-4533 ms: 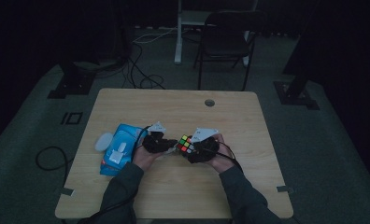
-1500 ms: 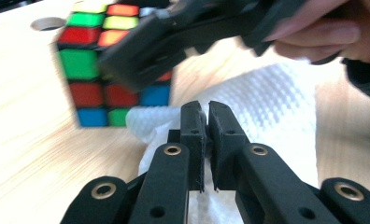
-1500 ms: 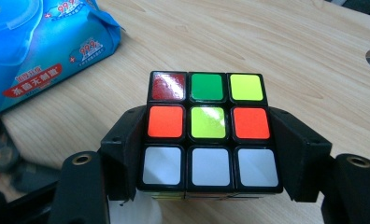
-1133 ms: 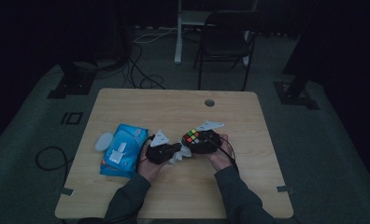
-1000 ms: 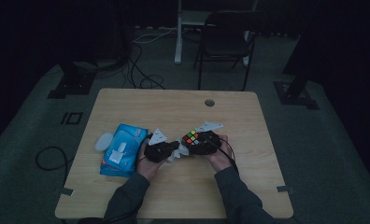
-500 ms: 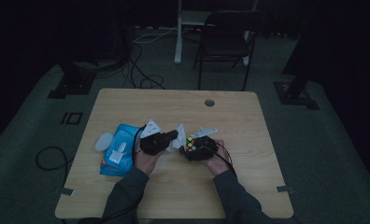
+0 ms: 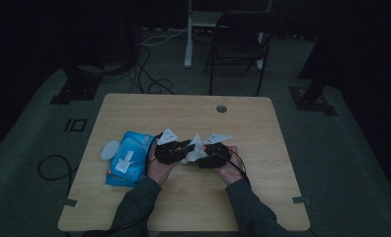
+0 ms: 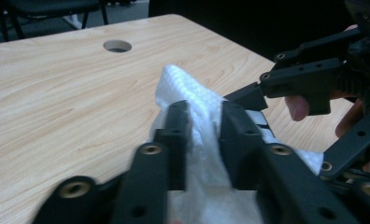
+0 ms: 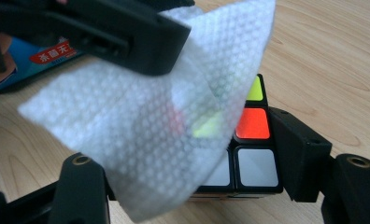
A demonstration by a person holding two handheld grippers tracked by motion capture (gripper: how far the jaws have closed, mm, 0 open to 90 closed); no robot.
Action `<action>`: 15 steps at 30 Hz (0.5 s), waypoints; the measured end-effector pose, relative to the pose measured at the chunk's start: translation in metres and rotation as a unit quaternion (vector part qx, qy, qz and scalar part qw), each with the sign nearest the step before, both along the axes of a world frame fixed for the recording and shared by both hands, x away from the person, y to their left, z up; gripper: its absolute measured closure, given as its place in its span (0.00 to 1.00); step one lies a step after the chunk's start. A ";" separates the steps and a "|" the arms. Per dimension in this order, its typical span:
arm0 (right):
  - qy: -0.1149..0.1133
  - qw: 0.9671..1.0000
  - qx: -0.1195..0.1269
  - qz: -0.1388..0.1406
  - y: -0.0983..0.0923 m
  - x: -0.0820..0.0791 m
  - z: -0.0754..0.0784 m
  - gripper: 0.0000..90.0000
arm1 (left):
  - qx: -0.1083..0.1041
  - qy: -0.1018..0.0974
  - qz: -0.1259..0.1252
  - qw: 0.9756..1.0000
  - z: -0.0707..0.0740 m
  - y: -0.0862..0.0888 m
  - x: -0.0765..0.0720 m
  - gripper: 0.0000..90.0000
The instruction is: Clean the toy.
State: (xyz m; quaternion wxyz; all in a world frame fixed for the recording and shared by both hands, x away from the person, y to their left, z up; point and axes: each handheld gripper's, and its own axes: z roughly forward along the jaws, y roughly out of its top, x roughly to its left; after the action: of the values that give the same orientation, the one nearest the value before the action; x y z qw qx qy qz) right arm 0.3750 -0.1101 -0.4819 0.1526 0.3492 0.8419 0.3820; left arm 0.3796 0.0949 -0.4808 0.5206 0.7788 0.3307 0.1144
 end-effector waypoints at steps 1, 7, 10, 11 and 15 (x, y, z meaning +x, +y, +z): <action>0.000 1.000 0.000 -0.001 0.000 0.000 0.000 0.38 | 0.001 0.005 -0.003 1.000 0.000 0.000 0.000 0.72; -0.004 1.000 0.002 -0.004 -0.003 0.001 0.001 0.38 | -0.010 0.029 -0.009 0.999 -0.005 0.006 0.001 0.65; -0.006 1.000 0.004 -0.006 -0.004 0.001 0.001 0.38 | -0.015 0.040 -0.012 0.999 -0.007 0.009 0.002 0.66; -0.007 1.000 0.003 -0.006 -0.004 0.001 0.001 0.38 | -0.015 0.044 -0.013 0.999 -0.008 0.009 0.002 0.66; -0.010 1.000 0.004 -0.010 -0.004 0.002 0.003 0.38 | -0.010 0.051 -0.018 0.998 -0.010 0.010 0.003 0.69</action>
State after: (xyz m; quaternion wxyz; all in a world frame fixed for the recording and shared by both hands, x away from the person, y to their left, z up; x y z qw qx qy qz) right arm 0.3767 -0.1143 -0.4794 0.1633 0.3543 0.8352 0.3876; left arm 0.3825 0.1053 -0.4909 0.5126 0.7842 0.3441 0.0618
